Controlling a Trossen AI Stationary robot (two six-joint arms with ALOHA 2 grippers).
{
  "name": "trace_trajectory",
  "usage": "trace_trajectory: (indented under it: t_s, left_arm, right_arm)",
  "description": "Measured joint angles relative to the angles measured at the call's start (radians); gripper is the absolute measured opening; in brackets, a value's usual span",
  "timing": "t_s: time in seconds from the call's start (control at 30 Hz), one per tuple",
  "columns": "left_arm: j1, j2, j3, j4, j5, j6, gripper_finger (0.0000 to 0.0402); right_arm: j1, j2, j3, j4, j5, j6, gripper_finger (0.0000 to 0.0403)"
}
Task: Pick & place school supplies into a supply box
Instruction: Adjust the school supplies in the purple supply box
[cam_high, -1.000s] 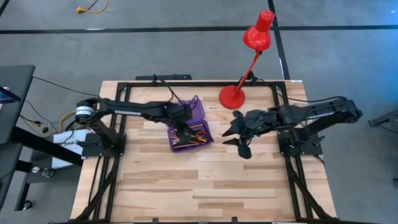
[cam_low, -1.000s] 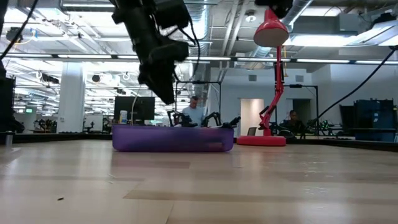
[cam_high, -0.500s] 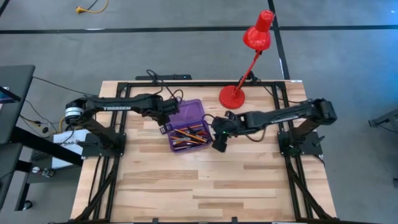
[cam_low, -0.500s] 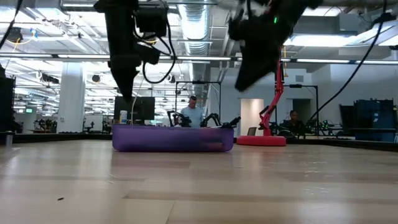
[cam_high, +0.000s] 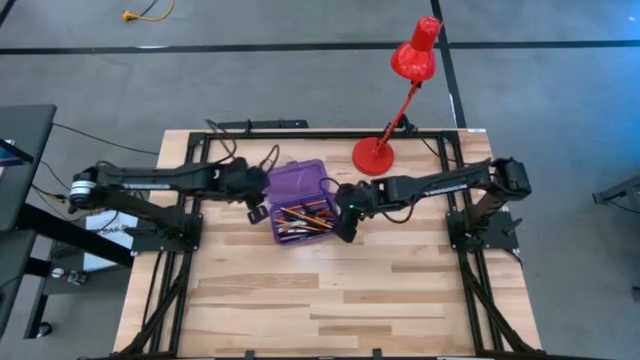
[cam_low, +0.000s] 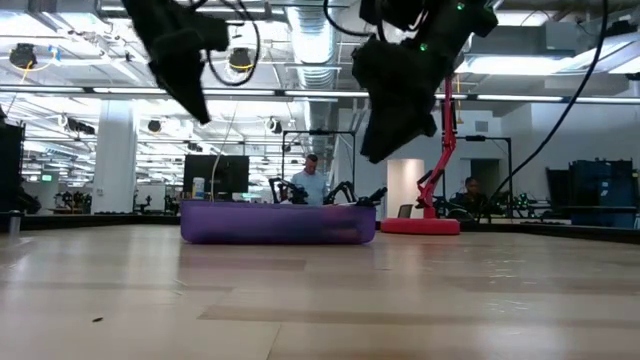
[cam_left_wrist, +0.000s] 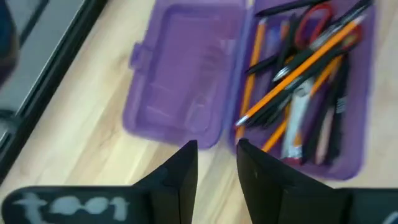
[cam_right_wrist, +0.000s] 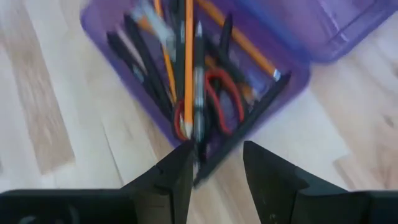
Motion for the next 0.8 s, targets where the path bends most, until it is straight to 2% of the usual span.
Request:
trace_trajectory:
  t_s: [0.13, 0.37, 0.57, 0.8]
  left_arm:
    - [0.010, -0.075, -0.123, 0.041, -0.056, -0.072, 0.0099]
    - [0.022, -0.128, -0.293, 0.134, -0.030, -0.218, 0.0099]
    - [-0.024, -0.131, -0.321, 0.143, -0.025, -0.257, 0.0099]
    - [-0.037, -0.133, -0.321, 0.154, -0.026, -0.257, 0.0099]
  right_arm:
    - [-0.032, -0.014, 0.002, -0.043, 0.048, 0.076, 0.0128]
    - [-0.083, 0.043, 0.001, -0.109, 0.031, 0.112, 0.0102]
    - [-0.068, 0.135, 0.000, -0.104, -0.085, 0.105, 0.0092]
    - [-0.030, 0.129, 0.002, -0.079, -0.081, 0.157, 0.0091]
